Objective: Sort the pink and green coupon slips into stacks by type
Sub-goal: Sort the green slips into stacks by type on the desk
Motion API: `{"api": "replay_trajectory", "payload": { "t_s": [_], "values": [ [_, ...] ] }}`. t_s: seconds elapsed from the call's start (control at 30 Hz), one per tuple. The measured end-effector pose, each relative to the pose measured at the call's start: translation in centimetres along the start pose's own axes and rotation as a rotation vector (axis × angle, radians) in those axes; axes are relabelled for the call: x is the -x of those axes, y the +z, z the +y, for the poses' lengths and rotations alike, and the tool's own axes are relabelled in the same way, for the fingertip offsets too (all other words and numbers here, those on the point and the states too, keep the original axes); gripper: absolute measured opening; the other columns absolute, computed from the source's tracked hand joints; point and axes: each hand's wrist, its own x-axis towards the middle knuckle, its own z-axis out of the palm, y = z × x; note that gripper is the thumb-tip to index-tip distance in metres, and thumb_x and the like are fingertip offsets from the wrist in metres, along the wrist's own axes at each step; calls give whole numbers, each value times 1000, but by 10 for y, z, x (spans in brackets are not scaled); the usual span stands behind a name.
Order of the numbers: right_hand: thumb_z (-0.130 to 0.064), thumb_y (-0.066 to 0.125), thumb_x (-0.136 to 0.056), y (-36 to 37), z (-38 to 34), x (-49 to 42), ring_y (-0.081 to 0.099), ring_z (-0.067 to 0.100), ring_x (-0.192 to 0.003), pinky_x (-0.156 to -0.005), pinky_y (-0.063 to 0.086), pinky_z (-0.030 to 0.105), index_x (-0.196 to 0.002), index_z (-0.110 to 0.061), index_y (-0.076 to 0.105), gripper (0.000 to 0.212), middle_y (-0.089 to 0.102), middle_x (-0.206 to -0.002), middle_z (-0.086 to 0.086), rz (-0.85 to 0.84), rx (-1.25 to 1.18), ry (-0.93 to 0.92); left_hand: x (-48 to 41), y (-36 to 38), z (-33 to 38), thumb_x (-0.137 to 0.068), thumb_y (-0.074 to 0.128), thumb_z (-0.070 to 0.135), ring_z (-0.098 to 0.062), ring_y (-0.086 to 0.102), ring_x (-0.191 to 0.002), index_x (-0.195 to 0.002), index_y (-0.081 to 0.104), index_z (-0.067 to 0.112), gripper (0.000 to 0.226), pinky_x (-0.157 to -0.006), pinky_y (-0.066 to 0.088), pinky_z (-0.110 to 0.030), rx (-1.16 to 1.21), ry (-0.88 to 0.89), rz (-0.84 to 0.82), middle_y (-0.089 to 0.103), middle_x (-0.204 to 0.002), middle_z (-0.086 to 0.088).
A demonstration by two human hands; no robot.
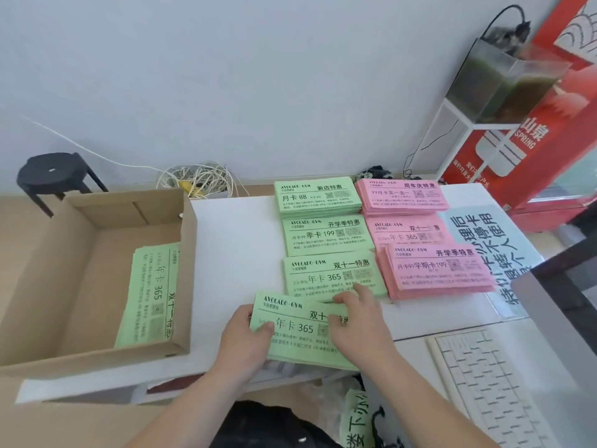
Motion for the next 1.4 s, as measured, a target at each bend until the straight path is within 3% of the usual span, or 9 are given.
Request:
{"api": "replay_trajectory", "payload": {
  "t_s": [0.13,0.3,0.47,0.6,0.7,0.87,1.1,1.23,1.4],
  "values": [
    [-35,49,-103,11,-8,17,37,12,-143,-112,35,27,-140,-24,56,39,44,-150,-12,-108,66,-168,1,1,-6,-97,62,15,-7,64,-103,-110,57,34,24,-74,52,-19,-56,66,45,65,-110,14],
    [-49,44,-105,20,-2,20,33,6,-147,-116,29,26,-148,-25,53,50,34,-162,-13,-229,52,-152,16,4,-31,-90,64,24,-8,52,-112,-134,52,35,48,-98,49,-32,-271,143,76,51,-119,8],
    [-61,32,-104,15,-5,21,32,6,-147,-114,31,29,-140,-31,61,55,32,-162,-12,-288,-1,-134,32,6,-39,-95,61,28,-17,17,-145,-161,23,29,76,-123,24,-39,-431,219,111,21,-160,4],
    [-81,26,-93,10,-10,24,42,9,-139,-103,36,31,-131,-39,66,70,40,-149,-18,-315,-86,-83,52,18,-34,-99,53,28,-10,2,-155,-161,6,36,79,-128,7,-33,-596,474,-98,4,-170,10],
    [-64,35,-102,16,-11,24,58,10,-109,-94,46,32,-118,-39,71,47,52,-128,-18,-264,-111,-81,70,33,-36,-97,52,30,1,-5,-154,-163,8,36,80,-126,-1,-22,-603,560,-252,-1,-168,22],
    [-64,32,-102,20,-11,23,57,9,-100,-86,46,33,-127,-40,65,47,52,-114,-18,-224,-119,-83,61,18,-39,-100,59,23,7,19,-146,-135,59,33,36,-121,13,-18,-234,283,102,28,-153,26],
    [-77,30,-95,17,-16,23,57,6,-105,-88,45,30,-127,-44,63,56,54,-117,-19,-236,-144,-73,40,-6,-18,-98,59,9,8,59,-104,-122,56,35,35,-80,47,-12,136,52,150,64,-118,19],
    [-84,32,-90,18,-19,21,58,1,-94,-82,46,30,-93,-43,64,52,54,-105,-18,-220,-133,-41,55,6,-25,-98,58,20,6,45,-118,-144,51,39,51,-104,43,-24,-241,356,29,45,-124,27],
    [-65,39,-100,21,-17,22,57,0,-95,-80,45,29,-106,-49,67,33,55,-107,-19,-195,-166,-48,73,25,-41,-94,44,34,-18,16,-141,-159,19,33,70,-118,29,-40,-775,517,-74,8,-160,5]
  ]
}}
